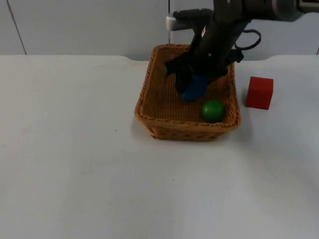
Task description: Place all geometric objects except the red cube into the basket.
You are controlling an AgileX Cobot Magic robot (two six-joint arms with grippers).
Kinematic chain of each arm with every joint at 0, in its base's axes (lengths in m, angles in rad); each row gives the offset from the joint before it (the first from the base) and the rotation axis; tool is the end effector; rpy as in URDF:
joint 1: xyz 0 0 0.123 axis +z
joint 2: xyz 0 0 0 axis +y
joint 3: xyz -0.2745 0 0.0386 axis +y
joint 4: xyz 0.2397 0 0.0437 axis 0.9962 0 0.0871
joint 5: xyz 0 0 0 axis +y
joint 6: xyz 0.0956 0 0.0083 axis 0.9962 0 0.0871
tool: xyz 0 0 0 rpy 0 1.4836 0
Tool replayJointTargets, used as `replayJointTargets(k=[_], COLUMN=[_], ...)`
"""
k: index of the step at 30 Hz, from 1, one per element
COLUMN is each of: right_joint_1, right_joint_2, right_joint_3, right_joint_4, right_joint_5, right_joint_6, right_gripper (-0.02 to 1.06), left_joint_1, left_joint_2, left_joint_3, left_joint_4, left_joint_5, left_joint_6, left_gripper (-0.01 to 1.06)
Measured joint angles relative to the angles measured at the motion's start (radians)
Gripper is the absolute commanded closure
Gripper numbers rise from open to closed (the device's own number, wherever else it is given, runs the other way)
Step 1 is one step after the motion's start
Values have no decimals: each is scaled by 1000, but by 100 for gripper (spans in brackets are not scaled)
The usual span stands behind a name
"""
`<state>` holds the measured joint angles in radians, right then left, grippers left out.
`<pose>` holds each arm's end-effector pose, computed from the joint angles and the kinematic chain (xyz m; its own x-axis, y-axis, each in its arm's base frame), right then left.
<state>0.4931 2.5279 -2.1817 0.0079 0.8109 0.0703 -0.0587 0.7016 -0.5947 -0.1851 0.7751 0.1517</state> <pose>0.4692 0.2528 0.1251 -0.8064 -0.3475 -0.4785 -0.4159 0.9084 0.0413 0.1245 -0.0197 0.2802 -0.7035 0.0600 -0.7081 0.1622 0.9837 -0.0779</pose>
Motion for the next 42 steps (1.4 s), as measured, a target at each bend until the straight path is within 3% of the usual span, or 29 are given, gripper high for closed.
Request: replayJointTargets(k=[4,12,20,26,31,35,36,40,42], right_joint_1=[0,0,0,11,42,79,79,115,117], right_joint_2=[11,-63,-354,-510,-687,-914,-914,-1189,-1251], right_joint_3=[0,-6,-8,34,229,522,522,846,899], right_joint_4=[0,0,-8,-8,-22,-26,-26,-26,-23], right_joint_5=[0,19,189,240,180,31,31,-145,-170], right_joint_6=[0,0,-4,-4,-4,-4,-4,-4,-4], right_gripper=[23,23,23,23,23,23,23,23,23], left_joint_1=[0,0,0,0,0,0,0,0,0], left_joint_2=[0,0,0,0,-3,-41,-41,-159,-186], left_joint_3=[0,0,0,0,0,0,0,0,0], left_joint_4=[0,0,0,0,0,0,0,-11,-18], left_joint_5=[0,-4,-7,-7,0,3,3,5,7], left_joint_6=[0,0,0,0,6,22,22,23,23], left_gripper=[12,12,12,12,12,12,12,12,12])
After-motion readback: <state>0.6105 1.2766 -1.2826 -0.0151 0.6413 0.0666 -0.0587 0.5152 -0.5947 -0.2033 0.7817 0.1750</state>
